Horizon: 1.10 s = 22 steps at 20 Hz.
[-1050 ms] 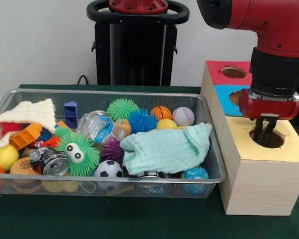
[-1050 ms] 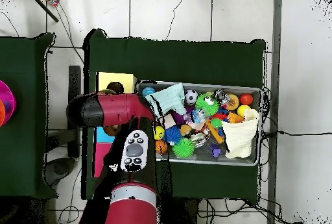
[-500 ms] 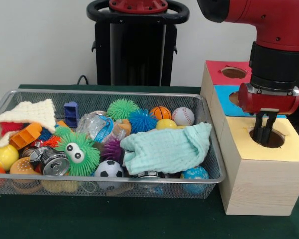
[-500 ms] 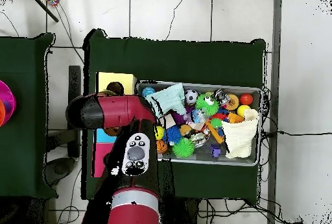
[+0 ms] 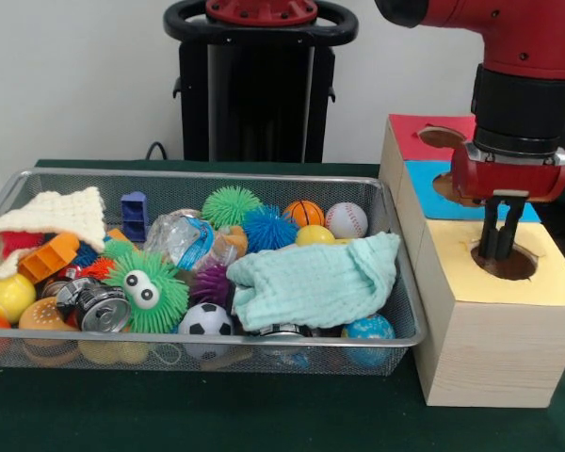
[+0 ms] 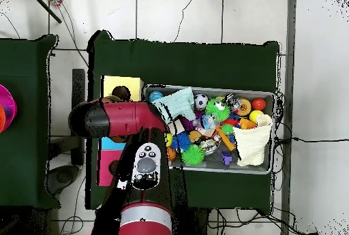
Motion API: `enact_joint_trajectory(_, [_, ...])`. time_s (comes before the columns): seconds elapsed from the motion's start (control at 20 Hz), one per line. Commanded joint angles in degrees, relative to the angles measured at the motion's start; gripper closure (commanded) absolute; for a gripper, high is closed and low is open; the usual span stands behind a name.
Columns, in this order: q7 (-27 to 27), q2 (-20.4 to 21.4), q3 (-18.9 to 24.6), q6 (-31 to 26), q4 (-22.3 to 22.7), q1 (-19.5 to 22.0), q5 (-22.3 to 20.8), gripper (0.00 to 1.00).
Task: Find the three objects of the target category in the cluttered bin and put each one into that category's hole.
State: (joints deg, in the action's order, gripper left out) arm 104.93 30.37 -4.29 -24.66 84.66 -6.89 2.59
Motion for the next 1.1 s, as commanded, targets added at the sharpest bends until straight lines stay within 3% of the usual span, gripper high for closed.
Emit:
enact_joint_trajectory(0.05, [-0.39,2.40,7.81,-6.25,10.82,3.38,-1.78,1.00])
enact_joint_trajectory(0.7, [-3.12,8.29,11.46,-3.24,16.97,12.38,-4.59,1.00])
enact_joint_trajectory(1.1, [-4.42,9.26,12.44,-0.99,17.59,18.17,-8.53,1.00])
